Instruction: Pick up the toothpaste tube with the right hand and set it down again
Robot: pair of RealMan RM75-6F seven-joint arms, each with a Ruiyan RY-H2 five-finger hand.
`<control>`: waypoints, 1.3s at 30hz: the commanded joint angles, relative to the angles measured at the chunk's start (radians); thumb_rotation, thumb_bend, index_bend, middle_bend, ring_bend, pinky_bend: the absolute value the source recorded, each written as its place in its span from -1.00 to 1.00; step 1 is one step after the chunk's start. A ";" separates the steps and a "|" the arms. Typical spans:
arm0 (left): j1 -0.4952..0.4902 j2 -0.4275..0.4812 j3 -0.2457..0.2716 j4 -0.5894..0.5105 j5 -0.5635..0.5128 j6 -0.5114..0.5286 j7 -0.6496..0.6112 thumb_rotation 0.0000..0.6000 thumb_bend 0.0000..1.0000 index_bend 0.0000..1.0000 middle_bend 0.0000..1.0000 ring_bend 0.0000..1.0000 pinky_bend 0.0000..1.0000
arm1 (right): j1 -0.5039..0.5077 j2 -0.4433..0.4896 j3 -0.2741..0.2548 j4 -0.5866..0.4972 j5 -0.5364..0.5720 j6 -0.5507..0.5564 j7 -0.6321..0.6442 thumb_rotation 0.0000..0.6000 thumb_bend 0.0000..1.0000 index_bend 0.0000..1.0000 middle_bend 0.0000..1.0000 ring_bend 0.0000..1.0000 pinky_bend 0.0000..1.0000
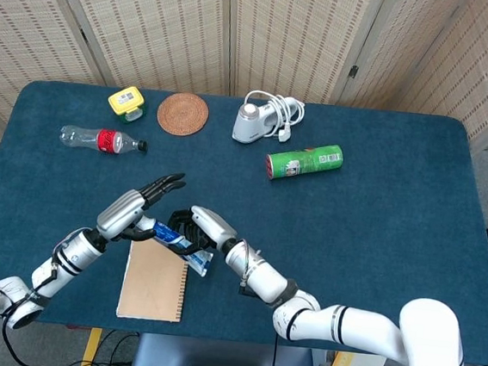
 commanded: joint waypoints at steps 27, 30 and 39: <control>0.067 0.035 -0.021 0.003 -0.088 -0.009 0.029 -1.00 -0.89 -1.00 -1.00 -1.00 -0.64 | 0.147 0.044 -0.170 0.197 0.233 -0.008 -0.546 1.00 -0.42 0.06 -0.14 -0.09 -0.01; 0.071 0.037 -0.018 0.001 -0.086 -0.008 0.037 -1.00 -0.89 -1.00 -1.00 -1.00 -0.64 | 0.158 0.034 -0.182 0.216 0.267 -0.020 -0.577 1.00 -0.48 -0.22 -0.28 -0.22 -0.13; 0.083 0.042 -0.027 0.003 -0.105 -0.015 0.036 -1.00 -0.88 -1.00 -1.00 -1.00 -0.64 | 0.130 0.109 -0.167 0.115 0.260 0.019 -0.575 1.00 -0.55 -0.99 -0.73 -0.69 -0.43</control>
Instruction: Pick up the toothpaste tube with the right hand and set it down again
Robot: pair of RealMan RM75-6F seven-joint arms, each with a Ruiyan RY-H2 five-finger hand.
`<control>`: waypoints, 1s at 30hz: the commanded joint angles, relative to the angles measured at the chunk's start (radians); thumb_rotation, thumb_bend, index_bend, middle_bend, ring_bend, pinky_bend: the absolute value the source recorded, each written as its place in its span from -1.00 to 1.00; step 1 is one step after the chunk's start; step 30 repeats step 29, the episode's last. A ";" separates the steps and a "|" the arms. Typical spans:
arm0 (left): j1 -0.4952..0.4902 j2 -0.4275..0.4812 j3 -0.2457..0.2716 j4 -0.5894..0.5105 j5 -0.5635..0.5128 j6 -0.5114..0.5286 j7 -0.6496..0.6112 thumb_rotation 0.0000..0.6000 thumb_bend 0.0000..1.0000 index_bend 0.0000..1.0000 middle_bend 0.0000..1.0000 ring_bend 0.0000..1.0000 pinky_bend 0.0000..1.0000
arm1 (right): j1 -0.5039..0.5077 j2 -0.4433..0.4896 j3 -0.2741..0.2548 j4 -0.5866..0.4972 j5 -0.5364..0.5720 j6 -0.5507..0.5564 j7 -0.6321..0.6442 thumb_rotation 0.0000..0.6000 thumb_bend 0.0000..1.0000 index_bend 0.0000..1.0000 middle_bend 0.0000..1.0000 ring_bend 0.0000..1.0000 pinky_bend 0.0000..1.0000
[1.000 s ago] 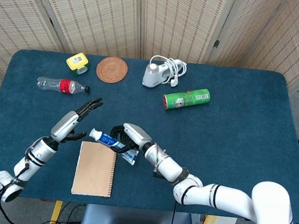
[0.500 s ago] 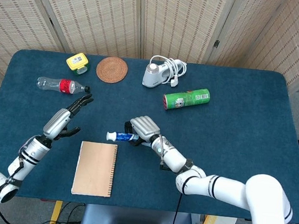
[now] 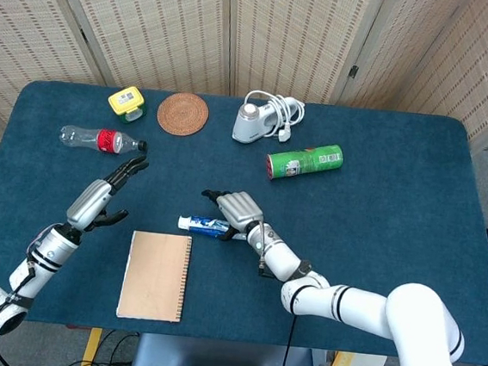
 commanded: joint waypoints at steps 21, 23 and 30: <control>0.156 0.098 -0.055 -0.142 -0.357 -0.063 0.531 1.00 -0.89 -1.00 -1.00 -1.00 -0.64 | -0.498 0.566 -0.161 -0.482 -0.422 0.540 0.105 1.00 -0.54 -0.96 -0.59 -0.68 -0.43; 0.181 0.106 -0.059 -0.168 -0.385 -0.046 0.569 1.00 -0.89 -0.99 -1.00 -1.00 -0.64 | -0.550 0.597 -0.186 -0.484 -0.470 0.582 0.149 1.00 -0.53 -0.96 -0.59 -0.68 -0.43; 0.254 0.130 -0.046 -0.203 -0.402 0.019 0.640 1.00 -0.89 -0.92 -1.00 -0.99 -0.64 | -0.695 0.654 -0.246 -0.468 -0.578 0.722 0.231 1.00 -0.52 -0.96 -0.58 -0.68 -0.43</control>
